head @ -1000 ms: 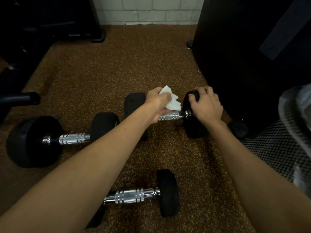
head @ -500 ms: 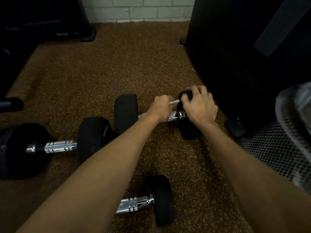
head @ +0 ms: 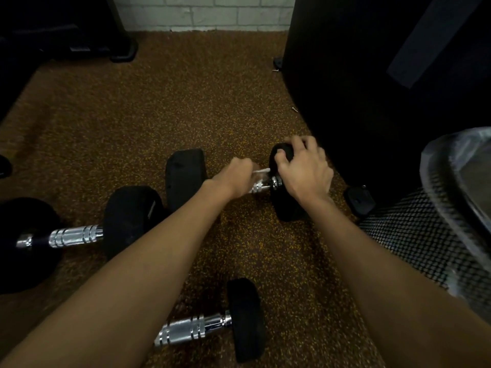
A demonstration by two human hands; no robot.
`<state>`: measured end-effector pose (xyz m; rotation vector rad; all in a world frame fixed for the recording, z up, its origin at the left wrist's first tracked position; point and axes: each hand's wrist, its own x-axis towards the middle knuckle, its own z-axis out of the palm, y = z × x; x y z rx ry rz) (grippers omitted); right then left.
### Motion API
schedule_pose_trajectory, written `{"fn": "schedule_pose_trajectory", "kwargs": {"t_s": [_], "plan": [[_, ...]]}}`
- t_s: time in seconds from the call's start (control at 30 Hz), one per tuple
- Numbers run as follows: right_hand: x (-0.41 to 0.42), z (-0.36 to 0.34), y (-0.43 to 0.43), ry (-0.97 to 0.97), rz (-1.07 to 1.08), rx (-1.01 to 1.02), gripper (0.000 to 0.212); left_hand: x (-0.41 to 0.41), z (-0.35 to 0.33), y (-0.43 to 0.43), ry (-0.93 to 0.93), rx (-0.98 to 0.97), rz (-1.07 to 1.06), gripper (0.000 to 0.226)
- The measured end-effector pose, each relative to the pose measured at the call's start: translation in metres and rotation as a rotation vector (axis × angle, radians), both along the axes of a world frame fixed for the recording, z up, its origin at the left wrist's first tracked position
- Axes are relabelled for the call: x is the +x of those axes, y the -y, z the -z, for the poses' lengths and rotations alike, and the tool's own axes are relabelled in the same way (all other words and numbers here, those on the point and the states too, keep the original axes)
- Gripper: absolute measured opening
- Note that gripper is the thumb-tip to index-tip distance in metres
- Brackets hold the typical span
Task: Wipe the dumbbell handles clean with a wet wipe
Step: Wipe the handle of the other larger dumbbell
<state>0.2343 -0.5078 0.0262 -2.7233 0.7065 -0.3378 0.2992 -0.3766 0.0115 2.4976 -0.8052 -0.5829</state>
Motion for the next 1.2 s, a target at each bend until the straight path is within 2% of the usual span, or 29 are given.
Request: {"fn": "schedule_pose_trajectory", "kwargs": {"t_s": [0.17,0.27,0.4,0.6,0.7,0.83,0.9,1.07,1.2], "plan": [[0.001,0.0,0.001,-0.001,-0.001,0.006,0.043,0.004,0.004,0.014,-0.023,-0.003,-0.091,0.026],[0.001,-0.001,0.0,0.002,-0.009,0.006,0.042,-0.008,0.007,0.016,0.022,-0.067,-0.029,0.022],[0.0,0.0,0.001,0.008,-0.012,0.006,0.042,-0.011,0.004,0.007,0.073,-0.041,0.072,0.017],[-0.001,0.001,0.001,0.022,-0.014,0.001,0.043,0.024,0.008,0.021,-0.01,0.067,-0.052,0.016],[-0.001,0.002,0.002,0.028,-0.014,-0.003,0.043,0.026,0.018,0.029,-0.089,0.115,-0.093,0.03],[-0.001,0.002,0.001,0.028,-0.009,-0.004,0.044,0.021,0.021,0.029,-0.146,0.054,-0.099,0.032],[0.0,0.002,0.001,0.026,-0.006,-0.003,0.044,0.015,0.017,0.025,-0.088,-0.016,-0.055,0.029],[0.0,0.002,0.001,0.032,0.0,0.013,0.043,-0.022,0.012,0.005,0.204,-0.146,0.07,0.021],[-0.003,0.002,-0.001,0.03,0.002,0.004,0.043,-0.022,0.004,-0.003,0.146,-0.218,0.073,0.017]]}}
